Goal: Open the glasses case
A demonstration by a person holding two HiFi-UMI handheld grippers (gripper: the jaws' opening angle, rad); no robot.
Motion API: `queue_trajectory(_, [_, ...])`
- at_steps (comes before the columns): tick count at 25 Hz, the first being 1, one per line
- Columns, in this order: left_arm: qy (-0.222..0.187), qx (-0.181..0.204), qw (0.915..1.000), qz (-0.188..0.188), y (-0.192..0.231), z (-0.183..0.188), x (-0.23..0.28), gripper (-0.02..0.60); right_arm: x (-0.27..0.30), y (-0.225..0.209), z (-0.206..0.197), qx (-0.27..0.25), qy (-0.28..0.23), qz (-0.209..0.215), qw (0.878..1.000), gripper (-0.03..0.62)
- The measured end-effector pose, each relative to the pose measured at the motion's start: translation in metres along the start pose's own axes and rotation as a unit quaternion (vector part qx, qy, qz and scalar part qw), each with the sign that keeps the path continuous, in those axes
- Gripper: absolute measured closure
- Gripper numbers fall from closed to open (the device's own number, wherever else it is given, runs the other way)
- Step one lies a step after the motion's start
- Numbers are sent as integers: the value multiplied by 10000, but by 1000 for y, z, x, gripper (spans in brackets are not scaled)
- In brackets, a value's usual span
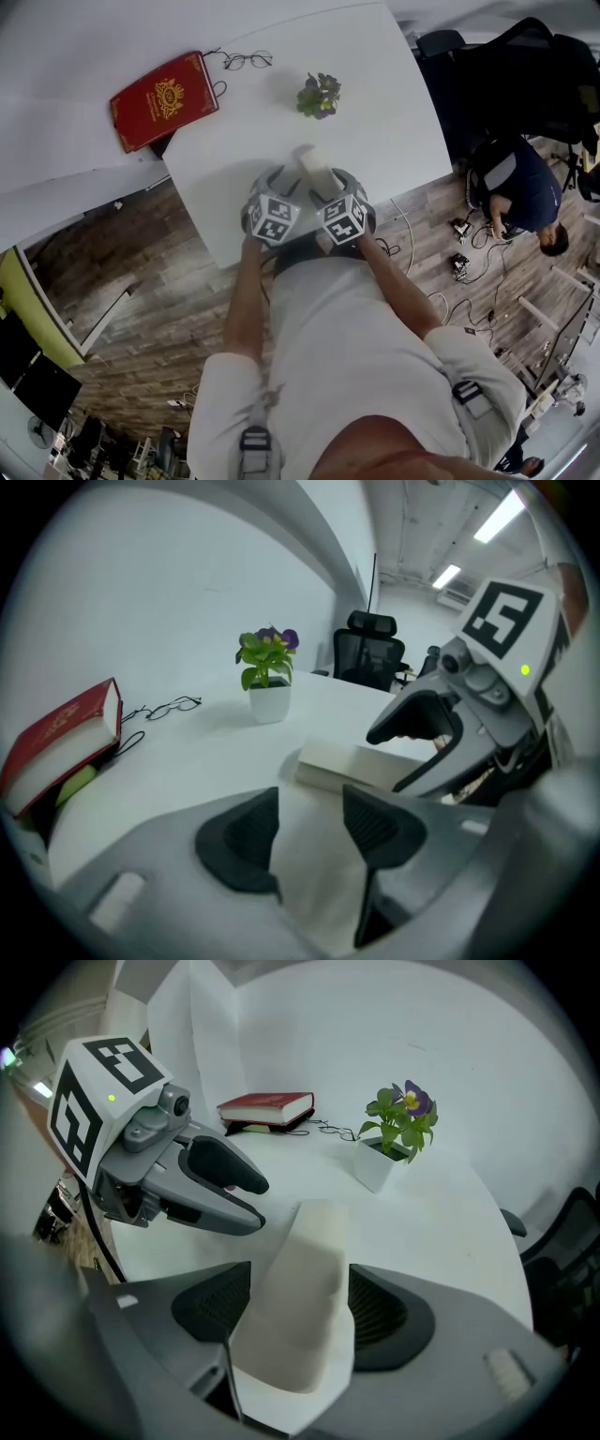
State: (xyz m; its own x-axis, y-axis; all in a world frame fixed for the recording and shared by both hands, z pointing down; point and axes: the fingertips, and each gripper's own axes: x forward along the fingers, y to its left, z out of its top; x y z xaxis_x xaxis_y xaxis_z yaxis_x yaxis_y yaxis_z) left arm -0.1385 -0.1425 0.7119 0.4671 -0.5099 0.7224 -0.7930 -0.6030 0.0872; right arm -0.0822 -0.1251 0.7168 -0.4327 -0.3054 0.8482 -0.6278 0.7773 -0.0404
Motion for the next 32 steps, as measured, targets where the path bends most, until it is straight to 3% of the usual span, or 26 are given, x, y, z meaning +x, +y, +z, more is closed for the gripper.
queue_trajectory(15, [86,94,9998,-147,-3,-1,11,365,11,1,-8,-24,185,-119,9998,278])
queue_trajectory(32, [81,200,9993,-290,-9,5,23,365,5,-2,-6,419,-6,391,9984,278])
